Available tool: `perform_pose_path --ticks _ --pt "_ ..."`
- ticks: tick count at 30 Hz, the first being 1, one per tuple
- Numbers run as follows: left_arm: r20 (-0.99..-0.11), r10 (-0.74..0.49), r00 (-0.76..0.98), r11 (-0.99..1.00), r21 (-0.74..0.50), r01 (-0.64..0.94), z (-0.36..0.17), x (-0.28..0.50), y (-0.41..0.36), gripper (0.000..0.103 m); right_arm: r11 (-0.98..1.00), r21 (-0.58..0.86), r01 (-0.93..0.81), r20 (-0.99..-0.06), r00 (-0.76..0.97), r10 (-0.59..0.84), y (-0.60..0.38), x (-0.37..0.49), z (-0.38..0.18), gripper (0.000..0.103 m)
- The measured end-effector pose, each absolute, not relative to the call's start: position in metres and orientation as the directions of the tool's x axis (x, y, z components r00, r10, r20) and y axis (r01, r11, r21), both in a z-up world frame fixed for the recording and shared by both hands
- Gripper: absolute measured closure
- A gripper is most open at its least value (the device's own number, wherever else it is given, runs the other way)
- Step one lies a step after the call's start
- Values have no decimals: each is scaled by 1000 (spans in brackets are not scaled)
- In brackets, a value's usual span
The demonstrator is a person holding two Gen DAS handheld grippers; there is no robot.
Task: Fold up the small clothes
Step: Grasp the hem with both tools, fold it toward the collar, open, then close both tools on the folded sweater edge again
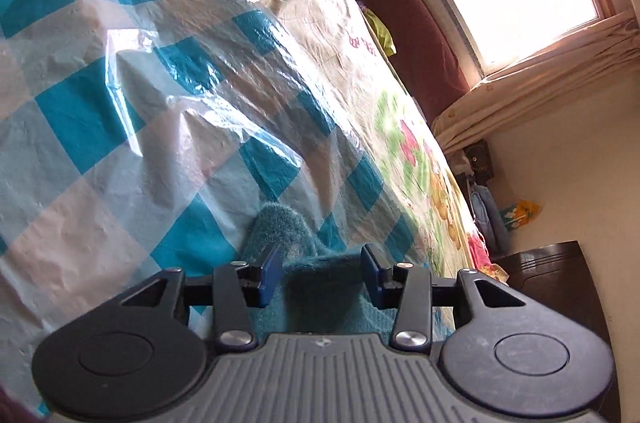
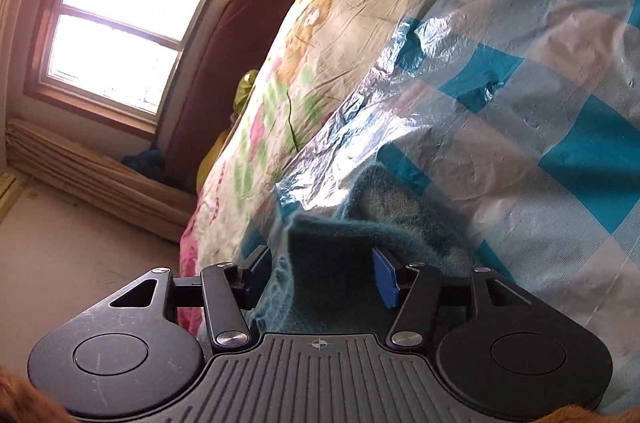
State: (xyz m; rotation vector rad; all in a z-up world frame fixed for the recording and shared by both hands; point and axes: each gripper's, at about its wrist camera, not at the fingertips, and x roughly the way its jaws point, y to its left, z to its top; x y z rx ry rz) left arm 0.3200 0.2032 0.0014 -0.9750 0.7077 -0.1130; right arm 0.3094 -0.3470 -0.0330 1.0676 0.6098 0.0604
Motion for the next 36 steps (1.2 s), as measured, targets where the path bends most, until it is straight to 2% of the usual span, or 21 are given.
perform_pose_path --ticks 2,5,11,14,17,19,20,23,25,27,30,36 --pt "-511 -355 783 624 -753 -209 12 318 203 55 534 815 223 -433 848 306 -348 307 -26 39" --pt "-536 -322 780 724 -671 -162 26 307 194 54 614 757 222 -463 846 265 -349 307 -17 39" --pt "-628 -296 720 881 -471 -49 16 272 163 52 846 496 198 -612 770 179 -331 299 -25 39" --pt "-657 -314 685 893 -449 -23 3 261 157 51 881 445 161 -663 721 203 -324 296 -39 36" --pt "-688 -360 630 882 -472 -12 -10 263 154 44 884 443 152 -685 694 224 -322 297 -50 33" --pt "-703 -370 608 876 -481 -23 -20 270 154 35 874 465 143 -680 689 249 -322 297 -50 32" --pt "-701 -374 607 870 -492 -33 -23 273 154 35 873 467 145 -683 686 251 -321 297 -50 32" --pt "-692 -412 593 839 -542 -50 -31 276 157 37 862 485 147 -681 682 267 -321 296 -52 37" --pt "-686 -455 567 817 -575 -42 -34 272 155 47 858 493 143 -682 676 279 -322 294 -52 44" --pt "-686 -467 558 814 -580 -32 -33 267 154 50 856 497 141 -681 674 285 -323 290 -50 57" --pt "-682 -490 543 799 -601 -33 -33 262 157 54 864 488 129 -682 674 284 -322 284 -44 66" --pt "-680 -523 514 781 -624 -32 -34 252 160 57 869 483 106 -694 651 306 -323 270 -41 69"
